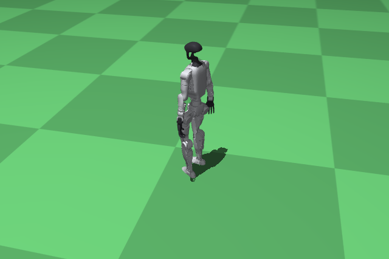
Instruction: Stand up
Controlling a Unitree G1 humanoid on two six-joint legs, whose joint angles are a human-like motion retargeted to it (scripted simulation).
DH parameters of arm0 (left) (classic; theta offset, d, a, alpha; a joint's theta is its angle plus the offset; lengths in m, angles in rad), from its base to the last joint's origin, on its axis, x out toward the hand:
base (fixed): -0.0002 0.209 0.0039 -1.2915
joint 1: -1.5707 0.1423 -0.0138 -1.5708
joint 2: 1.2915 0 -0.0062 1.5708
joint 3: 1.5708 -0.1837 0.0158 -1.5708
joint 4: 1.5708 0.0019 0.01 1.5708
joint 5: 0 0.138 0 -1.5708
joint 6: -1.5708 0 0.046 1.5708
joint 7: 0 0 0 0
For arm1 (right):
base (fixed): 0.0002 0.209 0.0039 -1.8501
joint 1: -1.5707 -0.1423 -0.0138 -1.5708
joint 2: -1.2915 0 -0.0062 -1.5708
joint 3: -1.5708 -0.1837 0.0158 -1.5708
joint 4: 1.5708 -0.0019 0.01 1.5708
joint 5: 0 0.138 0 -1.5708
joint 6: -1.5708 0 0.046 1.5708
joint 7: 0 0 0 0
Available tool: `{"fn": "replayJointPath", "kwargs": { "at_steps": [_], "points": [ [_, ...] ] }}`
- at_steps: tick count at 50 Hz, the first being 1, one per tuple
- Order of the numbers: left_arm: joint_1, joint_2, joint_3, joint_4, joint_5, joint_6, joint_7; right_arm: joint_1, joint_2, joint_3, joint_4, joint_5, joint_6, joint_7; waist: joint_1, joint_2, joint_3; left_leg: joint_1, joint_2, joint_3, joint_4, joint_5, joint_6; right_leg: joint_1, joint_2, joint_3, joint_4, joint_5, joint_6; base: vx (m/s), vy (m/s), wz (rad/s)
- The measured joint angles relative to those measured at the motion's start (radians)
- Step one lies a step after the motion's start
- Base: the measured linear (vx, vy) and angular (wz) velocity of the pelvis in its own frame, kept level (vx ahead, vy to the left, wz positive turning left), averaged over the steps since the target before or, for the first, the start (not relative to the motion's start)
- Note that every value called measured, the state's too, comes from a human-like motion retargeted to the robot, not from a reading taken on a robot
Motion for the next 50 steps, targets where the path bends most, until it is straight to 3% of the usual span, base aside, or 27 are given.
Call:
{"fn": "replayJointPath", "kwargs": {
  "at_steps": [8,15,18,20,24,27,30,35,40,50],
  "points": [
    [-0.009,0.024,0.005,-0.033,0.083,0.033,-0.008,-0.012,-0.01,-0.012,0.015,0.014,0.005,0.011,0.047,-0.023,0.011,-0.101,-0.037,-0.05,0.098,0.018,-0.087,0.021,-0.059,-0.128,-0.056,-0.009,-0.056,0.02,-0.18,0.91],
    [-0.055,0.002,-0.018,-0.126,0.012,-0.026,0.01,-0.015,-0.047,-0.033,-0.016,0.022,0.008,0.012,0.055,-0.004,0.043,-0.19,-0.06,-0.142,0.104,0.134,-0.183,0.016,-0.115,-0.318,-0.098,-0.002,-0.089,-0.13,-0.18,1.51],
    [-0.061,-0.006,-0.035,-0.161,-0.013,-0.06,0.005,-0.012,-0.066,-0.032,-0.026,0.025,0.007,0.014,0.06,0.022,0.05,-0.186,-0.049,-0.165,0.056,0.104,-0.233,0.019,-0.117,-0.391,-0.104,-0.007,-0.099,-0.14,-0.1,1.28],
    [-0.056,-0.006,-0.045,-0.179,-0.01,-0.08,0.004,-0.013,-0.077,-0.026,-0.027,0.022,0.009,0.018,0.069,0.028,0.056,-0.188,-0.042,-0.117,0.049,0.06,-0.219,0.02,-0.123,-0.416,-0.102,-0.009,-0.102,-0.09,-0.11,0.84],
    [-0.033,0.001,-0.056,-0.17,0.034,-0.085,0.028,-0.018,-0.08,-0.028,-0.02,-0.009,0.031,0.03,0.051,0.023,0.046,-0.179,-0.027,0.02,0.078,0.013,-0.121,0.025,-0.142,-0.461,-0.099,-0.018,-0.102,-0.06,-0.09,0.93],
    [-0.017,0.008,-0.052,-0.127,0.072,-0.053,0.036,-0.021,-0.07,-0.031,-0.016,-0.007,0.041,0.044,0.039,0.021,0.035,-0.146,-0.015,0.061,0.084,0.025,-0.09,0.038,-0.145,-0.496,-0.103,-0.024,-0.103,0.02,-0.08,0.61],
    [-0.001,0.01,-0.033,-0.065,0.102,-0.015,0.02,-0.026,-0.055,-0.029,-0.013,0.011,0.043,0.075,0.035,0.031,0.021,-0.097,0.011,0.112,0.059,0.048,-0.095,0.061,-0.124,-0.518,-0.113,-0.027,-0.105,0.04,-0.06,0.28],
    [0.024,0.003,0.001,0.017,0.103,0.034,-0.028,-0.025,-0.035,-0.039,-0.012,0.014,0.055,0.121,0.006,0.053,-0.007,-0.044,0.055,0.268,-0.01,0.02,-0.017,0.099,-0.092,-0.569,-0.125,-0.044,-0.108,0.05,-0.01,0.42],
    [0.035,0.001,0.011,0.016,0.106,0.024,-0.065,-0.013,-0.017,-0.03,-0.004,0.044,0.055,0.134,0.03,0.044,-0.01,-0.044,0.049,0.2,0.004,0.027,-0.043,0.12,-0.087,-0.582,-0.124,-0.058,-0.113,0.01,0.01,0.19],
    [0.033,-0.026,0.005,-0.035,0.086,-0.011,0.002,0.018,-0.021,-0.002,0.016,-0.025,0.073,0.135,0.057,0.026,-0.029,-0.018,0.05,0.198,-0.012,0.035,-0.039,0.158,-0.093,-0.613,-0.122,-0.079,-0.107,0.0,0.06,0.32]
  ]
}}
